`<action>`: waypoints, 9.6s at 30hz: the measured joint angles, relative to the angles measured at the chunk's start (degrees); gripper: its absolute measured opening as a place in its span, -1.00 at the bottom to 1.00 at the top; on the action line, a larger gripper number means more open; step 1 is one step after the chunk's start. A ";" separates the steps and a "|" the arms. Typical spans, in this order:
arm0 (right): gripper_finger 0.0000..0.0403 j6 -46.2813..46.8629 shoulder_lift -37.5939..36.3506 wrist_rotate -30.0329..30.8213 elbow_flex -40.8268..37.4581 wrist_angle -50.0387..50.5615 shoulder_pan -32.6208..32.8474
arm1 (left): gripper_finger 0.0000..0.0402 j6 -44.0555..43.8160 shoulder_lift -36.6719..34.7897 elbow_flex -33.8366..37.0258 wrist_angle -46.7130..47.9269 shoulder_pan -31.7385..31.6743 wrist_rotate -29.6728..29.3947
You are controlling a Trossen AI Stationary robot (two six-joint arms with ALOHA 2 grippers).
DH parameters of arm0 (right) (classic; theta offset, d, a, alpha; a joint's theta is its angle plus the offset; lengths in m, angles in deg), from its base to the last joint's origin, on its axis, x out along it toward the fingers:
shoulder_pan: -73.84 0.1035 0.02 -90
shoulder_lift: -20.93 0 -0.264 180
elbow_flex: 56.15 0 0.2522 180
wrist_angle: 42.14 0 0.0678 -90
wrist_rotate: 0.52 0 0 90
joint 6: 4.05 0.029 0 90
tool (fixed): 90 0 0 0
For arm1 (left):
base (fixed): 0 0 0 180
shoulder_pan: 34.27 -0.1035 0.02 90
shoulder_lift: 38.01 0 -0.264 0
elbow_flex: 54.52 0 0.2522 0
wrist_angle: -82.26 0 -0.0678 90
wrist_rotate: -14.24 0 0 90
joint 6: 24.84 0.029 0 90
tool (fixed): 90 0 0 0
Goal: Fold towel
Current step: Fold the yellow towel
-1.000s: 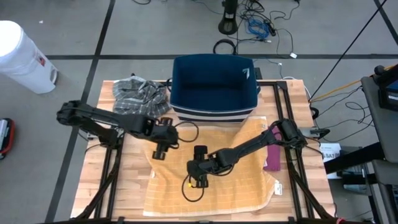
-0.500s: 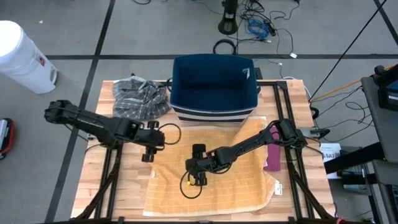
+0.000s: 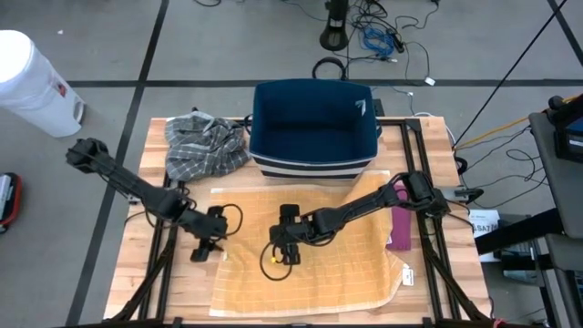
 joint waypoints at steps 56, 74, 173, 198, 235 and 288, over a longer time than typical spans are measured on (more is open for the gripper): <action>0.16 -3.27 3.10 0.04 0.07 7.20 -7.09 | -0.02 -30.46 16.65 0.30 -6.70 18.34 2.15; 0.16 -4.91 0.92 -0.07 -0.20 3.20 -5.00 | -0.02 -16.90 5.70 -2.26 4.37 8.78 -19.06; 0.16 104.64 -7.70 2.82 -0.04 62.02 54.38 | -0.02 8.14 34.01 -3.93 -28.38 -13.77 -13.34; 0.02 115.45 -5.97 9.70 -17.61 41.15 54.98 | -0.02 7.93 34.05 -3.83 -24.84 -12.79 -10.70; -1.00 98.53 -8.32 28.03 7.21 66.84 54.19 | -0.02 7.59 34.01 -3.83 -24.04 -12.79 -10.04; -1.00 21.28 -8.48 40.83 11.06 33.92 17.77 | 0.16 8.47 28.28 -12.84 -53.90 -10.19 -8.35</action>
